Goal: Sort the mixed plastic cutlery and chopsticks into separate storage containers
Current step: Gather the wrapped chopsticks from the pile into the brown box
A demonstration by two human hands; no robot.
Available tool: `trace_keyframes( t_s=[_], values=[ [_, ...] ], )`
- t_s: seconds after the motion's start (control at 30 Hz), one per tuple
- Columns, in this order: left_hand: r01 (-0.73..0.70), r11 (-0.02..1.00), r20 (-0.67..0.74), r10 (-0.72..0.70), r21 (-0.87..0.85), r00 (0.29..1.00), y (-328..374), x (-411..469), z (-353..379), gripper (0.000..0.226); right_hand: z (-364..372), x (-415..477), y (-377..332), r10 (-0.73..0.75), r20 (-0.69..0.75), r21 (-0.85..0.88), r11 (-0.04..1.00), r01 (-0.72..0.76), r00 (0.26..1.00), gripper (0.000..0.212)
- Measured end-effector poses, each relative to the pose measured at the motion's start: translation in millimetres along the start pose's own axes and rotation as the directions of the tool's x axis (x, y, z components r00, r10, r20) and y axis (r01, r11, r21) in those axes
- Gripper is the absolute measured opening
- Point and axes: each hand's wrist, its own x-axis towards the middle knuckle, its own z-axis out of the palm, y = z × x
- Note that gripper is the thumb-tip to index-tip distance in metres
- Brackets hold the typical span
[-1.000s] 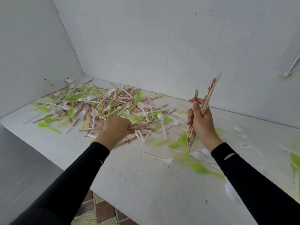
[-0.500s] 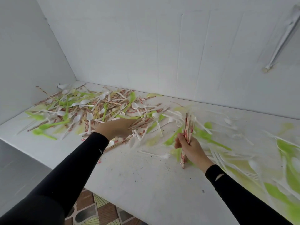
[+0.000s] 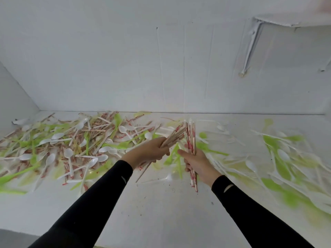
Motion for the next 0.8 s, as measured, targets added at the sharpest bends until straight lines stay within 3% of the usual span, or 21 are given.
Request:
trace_keyframes(
  t_s=[0.07,0.17,0.23,0.3,0.4,0.47,0.5,0.6,0.7,0.8],
  values=[
    [-0.034,0.997,0.018,0.036,-0.072,0.999,3.8,0.7,7.7,0.009,2.7,-2.6,1.9,-0.008,-0.073,-0.043,0.999,0.005,0.997,0.032],
    [-0.062,0.980,0.060,0.075,-0.190,0.995,8.9,3.5,15.3,0.007,3.6,-8.9,1.8,-0.037,-0.166,-0.040,0.999,0.031,0.985,0.022],
    [-0.069,0.973,0.075,0.087,-0.221,0.993,7.8,4.8,16.4,0.018,-3.7,-12.3,1.6,-0.030,-0.266,-0.065,0.998,0.014,0.963,0.022],
    [-0.067,0.973,0.065,0.083,-0.221,0.994,3.1,7.6,16.2,0.035,-19.4,-17.1,6.8,0.008,-0.337,-0.113,0.992,-0.049,0.941,0.022],
    [-0.113,0.937,-0.051,0.101,-0.329,0.994,4.5,12.7,28.3,0.035,-46.4,-30.9,23.4,0.064,-0.316,-0.241,0.960,-0.145,0.947,0.019],
    [-0.186,0.895,-0.215,0.104,-0.406,0.971,10.1,15.1,46.4,0.031,-52.6,-39.8,30.7,-0.020,-0.305,-0.294,0.953,-0.075,0.952,0.008],
    [-0.224,0.893,-0.302,0.106,-0.391,0.947,12.8,16.8,59.6,0.029,-54.1,-45.1,32.9,-0.104,-0.335,-0.295,0.956,0.000,0.936,0.013],
    [-0.304,0.873,-0.509,0.077,-0.381,0.857,16.9,12.6,94.4,0.032,-46.1,-57.4,25.9,-0.299,-0.492,-0.201,0.953,0.227,0.818,0.020],
    [-0.404,0.746,-0.565,0.045,-0.529,0.824,21.8,4.3,121.5,0.024,-38.0,-71.5,22.9,-0.412,-0.586,-0.174,0.905,0.388,0.698,0.028],
    [-0.418,0.712,-0.523,0.084,-0.564,0.848,22.6,0.1,142.6,0.031,-36.5,-82.4,40.9,-0.415,-0.557,-0.199,0.908,0.369,0.719,0.020]
  ],
)
